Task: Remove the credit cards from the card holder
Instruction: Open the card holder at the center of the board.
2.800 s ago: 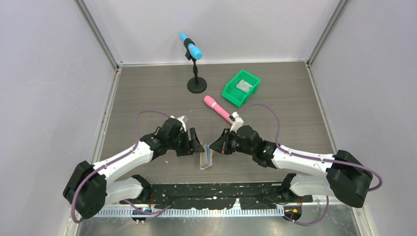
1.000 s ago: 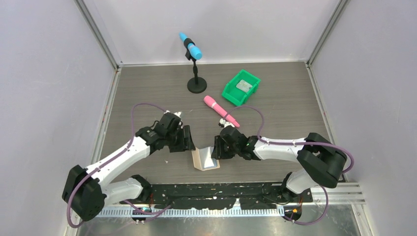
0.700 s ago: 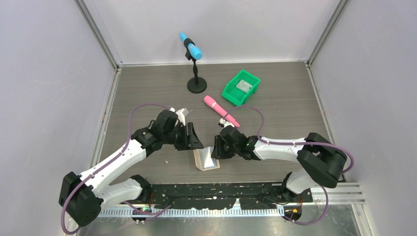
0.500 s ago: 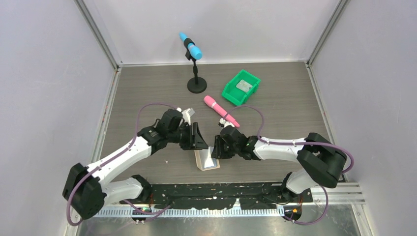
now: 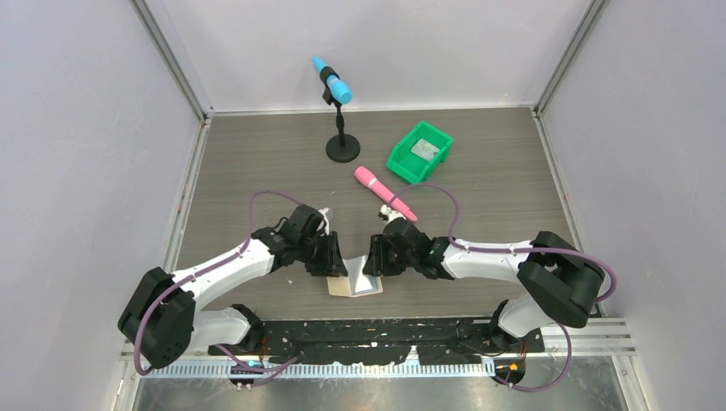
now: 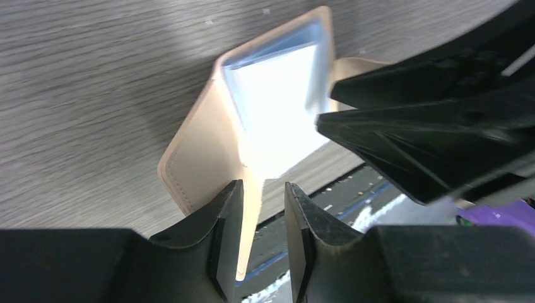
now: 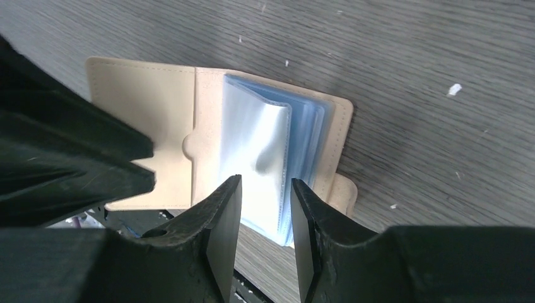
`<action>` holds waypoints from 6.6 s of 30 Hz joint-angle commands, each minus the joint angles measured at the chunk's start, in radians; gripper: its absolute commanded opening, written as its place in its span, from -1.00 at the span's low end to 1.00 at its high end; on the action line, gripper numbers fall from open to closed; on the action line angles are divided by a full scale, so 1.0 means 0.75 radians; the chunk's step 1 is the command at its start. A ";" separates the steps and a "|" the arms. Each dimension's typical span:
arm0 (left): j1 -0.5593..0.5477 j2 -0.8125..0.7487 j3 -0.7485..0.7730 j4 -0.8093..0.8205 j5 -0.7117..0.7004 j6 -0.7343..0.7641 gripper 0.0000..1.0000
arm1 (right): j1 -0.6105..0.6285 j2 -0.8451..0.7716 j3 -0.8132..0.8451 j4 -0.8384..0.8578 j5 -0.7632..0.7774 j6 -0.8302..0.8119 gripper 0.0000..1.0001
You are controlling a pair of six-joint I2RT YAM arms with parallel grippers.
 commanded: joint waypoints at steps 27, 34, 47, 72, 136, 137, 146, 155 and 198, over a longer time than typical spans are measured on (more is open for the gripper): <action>-0.002 0.113 -0.197 0.291 -0.055 -0.055 -0.34 | 0.010 -0.067 0.027 0.222 -0.147 0.099 -0.19; 0.040 0.007 -0.113 0.075 -0.088 -0.014 -0.32 | 0.024 -0.080 0.025 0.279 -0.172 0.107 -0.20; 0.151 -0.272 -0.126 0.009 -0.055 -0.062 -0.22 | 0.058 0.140 0.120 0.311 -0.192 0.126 -0.29; 0.149 -0.113 -0.076 0.183 0.038 -0.063 -0.24 | 0.115 0.208 0.099 0.366 -0.208 0.041 0.19; 0.149 0.142 -0.117 0.136 -0.085 0.071 -0.63 | -0.062 -0.036 0.073 -0.125 0.050 -0.114 -0.11; 0.149 0.140 -0.117 0.137 -0.085 0.071 -0.63 | -0.061 -0.043 0.080 -0.149 0.065 -0.118 -0.11; 0.148 0.140 -0.113 0.137 -0.079 0.078 -0.62 | -0.051 -0.039 0.117 -0.173 0.069 -0.125 -0.11; 0.149 0.133 -0.120 0.141 -0.074 0.075 -0.62 | -0.043 -0.001 0.097 -0.106 0.042 -0.093 -0.12; 0.147 0.010 -0.116 0.097 -0.058 0.017 -0.56 | 0.042 0.050 0.117 0.184 -0.194 0.080 -0.17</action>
